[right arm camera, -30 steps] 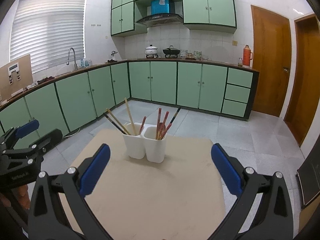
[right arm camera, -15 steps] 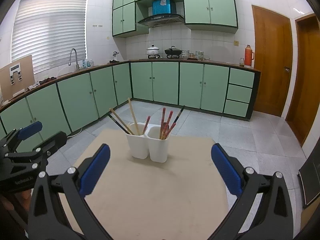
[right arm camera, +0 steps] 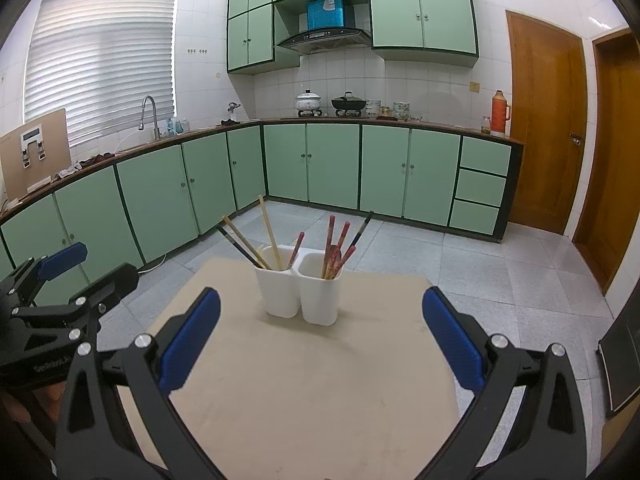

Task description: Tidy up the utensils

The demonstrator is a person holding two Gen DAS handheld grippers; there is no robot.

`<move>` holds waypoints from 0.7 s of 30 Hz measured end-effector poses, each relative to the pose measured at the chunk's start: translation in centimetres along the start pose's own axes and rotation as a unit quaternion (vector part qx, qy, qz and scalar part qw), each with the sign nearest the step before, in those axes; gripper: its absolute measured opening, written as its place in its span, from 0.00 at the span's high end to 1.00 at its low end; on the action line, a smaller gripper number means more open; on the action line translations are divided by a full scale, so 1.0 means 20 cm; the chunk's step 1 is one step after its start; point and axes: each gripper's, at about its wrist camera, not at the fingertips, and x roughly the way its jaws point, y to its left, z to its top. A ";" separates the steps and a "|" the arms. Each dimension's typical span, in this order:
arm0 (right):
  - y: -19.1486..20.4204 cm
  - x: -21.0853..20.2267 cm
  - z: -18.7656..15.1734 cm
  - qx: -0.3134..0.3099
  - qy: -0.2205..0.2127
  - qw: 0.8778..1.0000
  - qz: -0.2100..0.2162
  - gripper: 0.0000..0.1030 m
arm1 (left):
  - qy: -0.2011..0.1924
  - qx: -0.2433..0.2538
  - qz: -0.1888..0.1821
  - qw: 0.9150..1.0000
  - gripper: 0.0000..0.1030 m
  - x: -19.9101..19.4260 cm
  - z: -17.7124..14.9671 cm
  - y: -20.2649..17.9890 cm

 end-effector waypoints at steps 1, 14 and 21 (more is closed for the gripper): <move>0.00 0.00 0.00 0.000 0.000 1.000 0.000 0.05 | 0.000 0.000 0.001 1.000 0.06 0.00 0.00 0.00; 0.01 0.01 0.00 0.000 0.001 1.000 0.000 0.05 | -0.001 -0.002 0.001 1.000 0.06 0.00 0.00 0.01; 0.01 0.01 -0.01 0.000 0.001 1.000 0.000 0.05 | -0.001 -0.002 0.001 1.000 0.06 0.00 0.00 0.02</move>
